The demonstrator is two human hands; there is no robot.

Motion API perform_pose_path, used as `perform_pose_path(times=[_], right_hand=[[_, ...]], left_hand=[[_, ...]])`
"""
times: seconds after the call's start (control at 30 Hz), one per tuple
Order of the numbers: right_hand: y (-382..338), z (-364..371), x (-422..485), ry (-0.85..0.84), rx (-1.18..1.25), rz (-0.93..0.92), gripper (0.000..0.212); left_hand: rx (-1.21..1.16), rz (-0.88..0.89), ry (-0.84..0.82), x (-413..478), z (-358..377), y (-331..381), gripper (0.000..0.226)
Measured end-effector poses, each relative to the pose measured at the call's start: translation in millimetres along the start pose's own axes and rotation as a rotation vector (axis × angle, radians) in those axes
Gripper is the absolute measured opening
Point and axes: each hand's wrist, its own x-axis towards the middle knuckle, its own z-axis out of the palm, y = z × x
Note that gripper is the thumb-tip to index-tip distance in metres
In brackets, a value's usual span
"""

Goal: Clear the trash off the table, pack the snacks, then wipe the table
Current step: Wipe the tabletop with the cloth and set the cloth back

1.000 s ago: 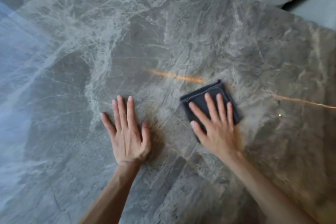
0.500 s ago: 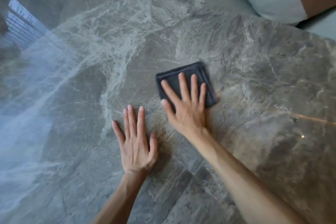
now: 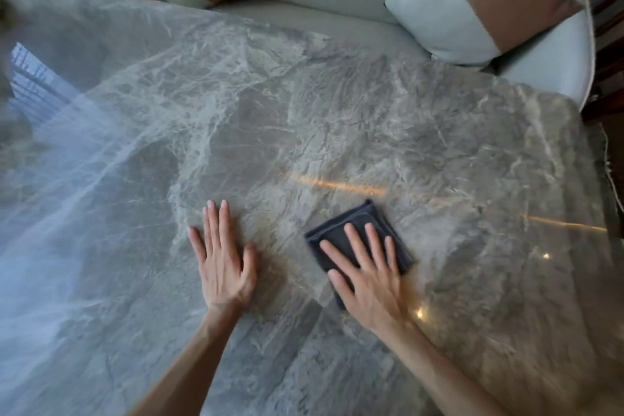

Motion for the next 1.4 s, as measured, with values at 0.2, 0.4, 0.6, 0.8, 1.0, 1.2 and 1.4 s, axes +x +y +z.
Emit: perform_pose_path(times=[0.2, 0.4, 0.6, 0.8, 1.0, 1.2, 1.4], right_hand=[[6.5, -11.2, 81.6, 0.026, 0.07, 0.548, 0.059], [-92.2, -3.3, 105.2, 0.077, 0.099, 0.166, 0.057], [-132.5, -0.1, 43.0, -0.019, 0.127, -0.136, 0.053], [-160.5, -12.9, 0.2, -0.125, 0.195, -0.321, 0.041], [-227.5, -26.6, -32.2, -0.346, 0.678, -0.276, 0.037], [-251.8, -93.3, 5.8, -0.692, 1.933, 0.529, 0.033], [-288.5, -146.4, 48.2, -0.762, 2.26, 0.643, 0.049]], left_hand=[[-0.109, 0.072, 0.029, -0.9, -1.6, -4.1, 0.075], [-0.424, -0.001, -0.034, -1.6, -21.3, -3.4, 0.071], [-0.673, -0.234, -0.171, -43.3, -64.4, -1.5, 0.067], [-0.69, -0.394, -0.147, -87.8, -104.1, -18.7, 0.058], [-0.722, -0.562, -0.11, -98.1, -152.6, -59.1, 0.048], [-0.804, -0.684, -0.152, -70.3, -206.3, -103.3, 0.053], [-1.261, -0.805, -0.645, -41.4, -235.9, -126.6, 0.051]])
